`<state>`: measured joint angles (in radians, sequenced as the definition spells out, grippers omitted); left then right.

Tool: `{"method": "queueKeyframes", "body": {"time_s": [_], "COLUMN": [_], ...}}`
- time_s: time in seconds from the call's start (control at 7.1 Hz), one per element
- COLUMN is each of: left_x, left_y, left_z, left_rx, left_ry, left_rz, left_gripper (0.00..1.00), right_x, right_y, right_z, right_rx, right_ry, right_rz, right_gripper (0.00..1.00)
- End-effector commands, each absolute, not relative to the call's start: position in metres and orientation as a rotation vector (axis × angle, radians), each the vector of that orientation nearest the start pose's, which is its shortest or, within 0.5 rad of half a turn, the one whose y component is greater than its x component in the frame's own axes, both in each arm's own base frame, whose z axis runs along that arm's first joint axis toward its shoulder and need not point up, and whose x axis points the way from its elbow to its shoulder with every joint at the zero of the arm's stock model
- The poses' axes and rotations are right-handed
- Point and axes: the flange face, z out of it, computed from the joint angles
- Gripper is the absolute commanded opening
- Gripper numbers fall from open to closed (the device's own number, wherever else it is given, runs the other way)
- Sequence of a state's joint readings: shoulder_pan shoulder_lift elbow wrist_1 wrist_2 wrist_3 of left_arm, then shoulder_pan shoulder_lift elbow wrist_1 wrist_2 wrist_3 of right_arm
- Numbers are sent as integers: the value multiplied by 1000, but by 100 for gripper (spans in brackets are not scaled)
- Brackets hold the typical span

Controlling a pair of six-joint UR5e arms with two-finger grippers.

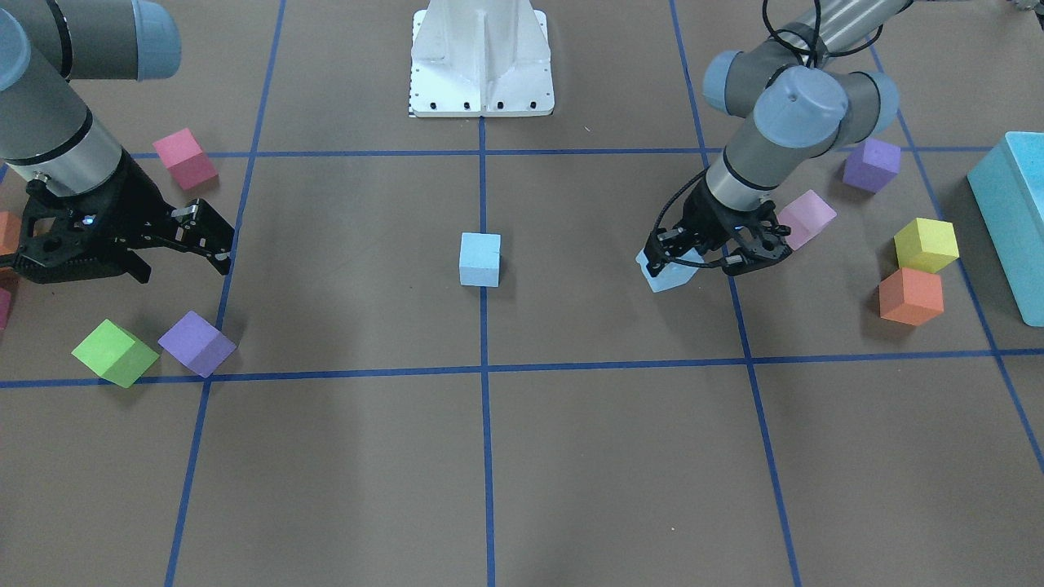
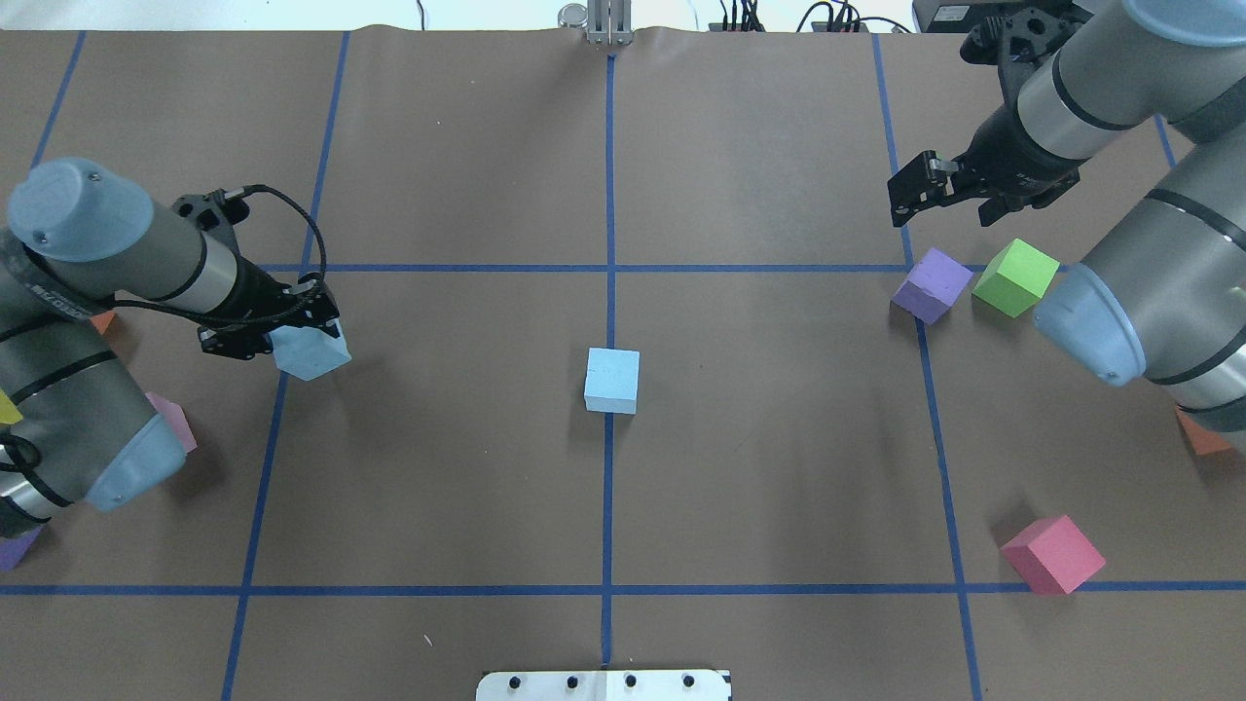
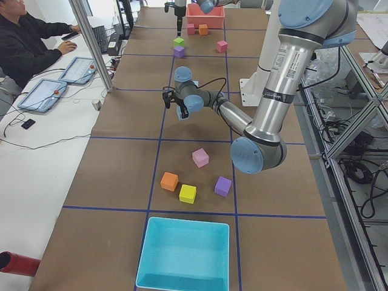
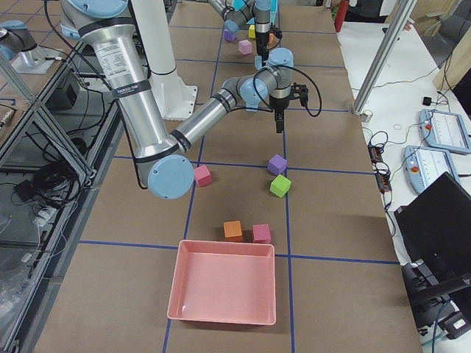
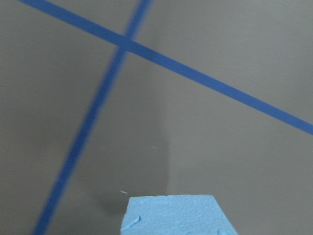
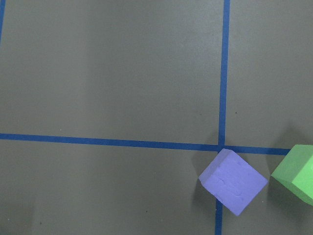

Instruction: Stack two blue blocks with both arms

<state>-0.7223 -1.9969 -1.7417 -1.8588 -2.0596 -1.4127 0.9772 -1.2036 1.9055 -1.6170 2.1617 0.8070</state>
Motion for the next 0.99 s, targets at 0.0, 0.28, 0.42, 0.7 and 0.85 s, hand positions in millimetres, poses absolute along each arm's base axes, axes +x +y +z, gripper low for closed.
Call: {"method": "queueKeyframes", "body": {"time_s": [0.0,0.28,0.42,0.7,0.85], "left_x": [442,452,462,493,507], "left_y": [-470,-464,-466,-487,-490], "left_z": [208,173,164,130,121], "left_rx": [60,138,166,161,152], "left_ry": [902,886,882,873,869], "left_rz": [-201,-97,-56,-67,-59], "left_gripper": [50,50,50,50,50], "right_x": [-258,-253,-252,-252,-252], "right_y": [-525,-521,-520,-520,-520], "right_z": [317,320,321,322,322], "right_rx": [110,106,104,103,103], "right_ry": [-841,-843,-843,-843,-843], "right_rz": [11,14,16,16,16], "right_gripper": [100,100,100,100,100]}}
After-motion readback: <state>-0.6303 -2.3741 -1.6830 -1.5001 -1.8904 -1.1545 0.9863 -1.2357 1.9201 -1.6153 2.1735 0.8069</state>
